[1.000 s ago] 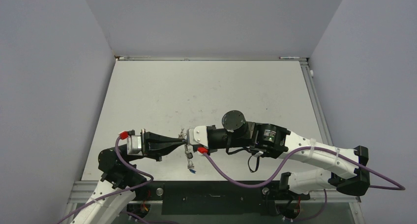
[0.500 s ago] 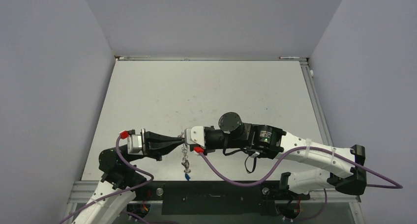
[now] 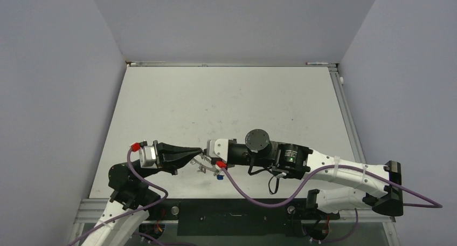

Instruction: Put the keys on the keyring

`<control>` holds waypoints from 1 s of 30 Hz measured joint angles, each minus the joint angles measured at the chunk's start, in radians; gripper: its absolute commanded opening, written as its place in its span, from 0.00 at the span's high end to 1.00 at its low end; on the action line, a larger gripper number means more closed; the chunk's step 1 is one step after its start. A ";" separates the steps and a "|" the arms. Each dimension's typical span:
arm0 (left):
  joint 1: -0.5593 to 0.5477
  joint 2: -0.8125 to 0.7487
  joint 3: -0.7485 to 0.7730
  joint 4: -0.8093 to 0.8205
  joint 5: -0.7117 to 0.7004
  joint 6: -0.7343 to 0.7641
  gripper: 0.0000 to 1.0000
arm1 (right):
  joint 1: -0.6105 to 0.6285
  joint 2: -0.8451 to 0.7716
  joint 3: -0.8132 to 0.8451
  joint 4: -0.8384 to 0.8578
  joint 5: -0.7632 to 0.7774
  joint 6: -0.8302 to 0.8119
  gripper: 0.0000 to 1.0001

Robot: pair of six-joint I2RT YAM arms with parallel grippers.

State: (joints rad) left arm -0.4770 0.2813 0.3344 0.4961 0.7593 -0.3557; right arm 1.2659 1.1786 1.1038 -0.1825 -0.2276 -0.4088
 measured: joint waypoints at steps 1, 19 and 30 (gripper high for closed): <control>0.000 -0.005 0.000 -0.008 -0.006 0.003 1.00 | 0.001 -0.011 -0.016 0.021 0.007 0.004 0.95; 0.009 -0.056 -0.001 -0.114 -0.104 0.064 1.00 | 0.047 0.061 -0.050 0.149 0.116 0.035 0.95; 0.013 -0.074 -0.001 -0.129 -0.138 0.083 1.00 | 0.108 0.094 -0.037 0.171 0.243 0.010 0.95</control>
State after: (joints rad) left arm -0.4644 0.2070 0.3332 0.3676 0.6209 -0.2726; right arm 1.3739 1.2724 1.0664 -0.0116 0.0154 -0.3985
